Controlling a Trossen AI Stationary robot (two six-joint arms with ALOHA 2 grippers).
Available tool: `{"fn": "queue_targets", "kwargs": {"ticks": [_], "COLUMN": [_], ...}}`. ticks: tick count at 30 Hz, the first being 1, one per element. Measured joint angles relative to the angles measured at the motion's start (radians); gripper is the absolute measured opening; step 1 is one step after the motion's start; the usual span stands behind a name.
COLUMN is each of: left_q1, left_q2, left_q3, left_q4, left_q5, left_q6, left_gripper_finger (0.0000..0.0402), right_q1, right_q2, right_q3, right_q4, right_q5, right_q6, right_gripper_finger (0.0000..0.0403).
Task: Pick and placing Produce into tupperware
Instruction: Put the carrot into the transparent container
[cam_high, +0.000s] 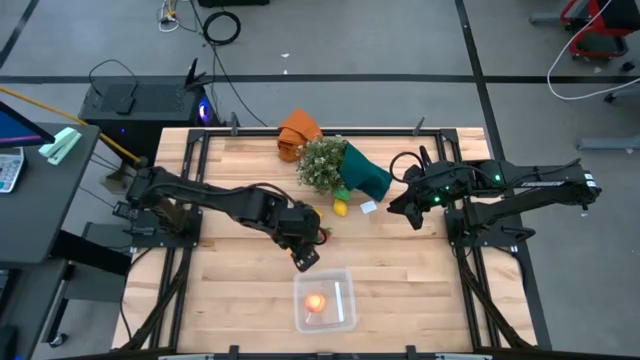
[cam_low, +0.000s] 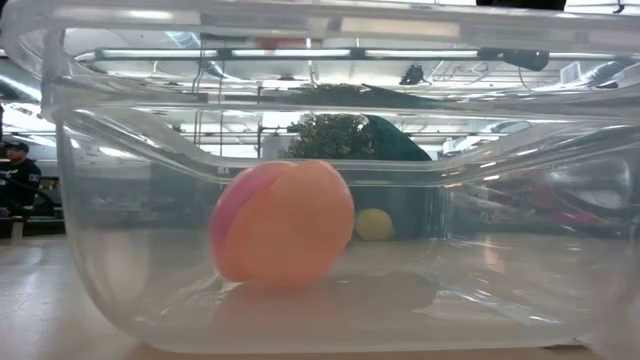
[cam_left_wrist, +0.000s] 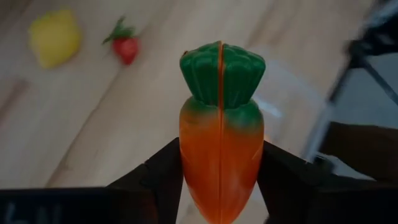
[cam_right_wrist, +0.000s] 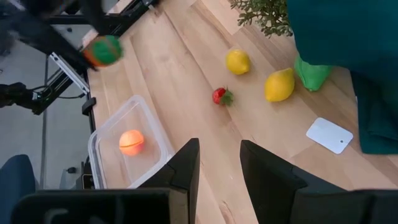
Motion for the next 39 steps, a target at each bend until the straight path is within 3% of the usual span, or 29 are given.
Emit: {"fn": "queue_targets", "kwargs": {"ticks": [10, 15, 22, 39], "left_q1": [-0.009, -0.021, -0.026, -0.116], "left_q2": [0.022, 0.104, 0.243, 0.461], "left_q3": [0.152, 0.264, 0.415, 0.442], "left_q4": [-0.016, -0.023, -0.170, -0.173], "left_q5": [-0.001, 0.010, 0.012, 0.020], "left_q6": [0.085, 0.141, 0.208, 0.183], "left_gripper_finger": [0.0182, 0.0179, 0.0183, 0.0187], "right_q1": [0.000, 0.000, 0.000, 0.000], "right_q2": [0.000, 0.000, 0.000, 0.000], "right_q3": [0.000, 0.000, 0.000, 0.000], "right_q4": [0.000, -0.008, -0.061, -0.105], "right_q5": [0.000, 0.000, 0.000, -0.005], "right_q6": [-0.007, -0.010, -0.029, -0.109], "right_gripper_finger": [0.0085, 0.0085, 0.0085, 0.0085]}}
